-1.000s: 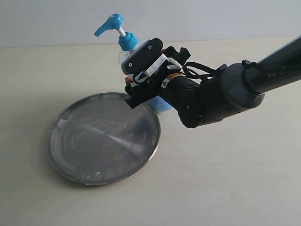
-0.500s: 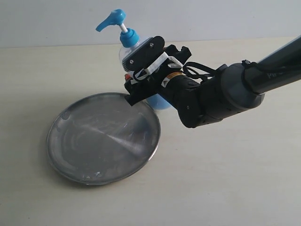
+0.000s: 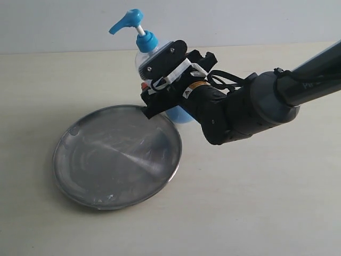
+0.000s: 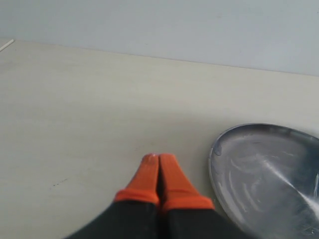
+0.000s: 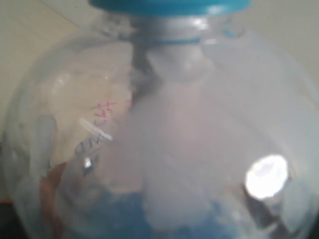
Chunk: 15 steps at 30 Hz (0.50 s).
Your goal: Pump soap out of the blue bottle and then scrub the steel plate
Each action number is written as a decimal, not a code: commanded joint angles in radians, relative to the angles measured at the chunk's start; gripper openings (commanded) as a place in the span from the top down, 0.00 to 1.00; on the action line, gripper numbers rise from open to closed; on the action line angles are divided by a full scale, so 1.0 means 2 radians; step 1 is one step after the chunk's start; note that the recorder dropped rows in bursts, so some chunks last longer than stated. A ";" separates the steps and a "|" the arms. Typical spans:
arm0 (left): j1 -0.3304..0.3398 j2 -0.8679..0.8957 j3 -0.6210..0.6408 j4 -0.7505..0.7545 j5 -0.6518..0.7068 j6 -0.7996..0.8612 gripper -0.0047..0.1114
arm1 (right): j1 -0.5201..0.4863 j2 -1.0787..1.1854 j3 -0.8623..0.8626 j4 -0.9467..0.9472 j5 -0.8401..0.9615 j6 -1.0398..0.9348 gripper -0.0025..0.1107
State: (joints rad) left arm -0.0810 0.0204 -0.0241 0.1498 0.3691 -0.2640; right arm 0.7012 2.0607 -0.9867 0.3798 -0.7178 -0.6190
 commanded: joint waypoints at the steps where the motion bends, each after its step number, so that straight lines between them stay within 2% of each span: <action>1: 0.000 0.032 -0.037 0.002 0.000 0.001 0.96 | 0.000 -0.010 -0.004 -0.007 -0.055 -0.003 0.98; 15: -0.042 0.167 -0.181 0.002 0.000 0.001 0.96 | 0.000 -0.010 -0.004 -0.007 -0.062 -0.003 0.98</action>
State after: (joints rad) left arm -0.1495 0.3088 -0.3372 0.1498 0.3715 -0.2640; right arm 0.7012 2.0607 -0.9867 0.3816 -0.7295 -0.6169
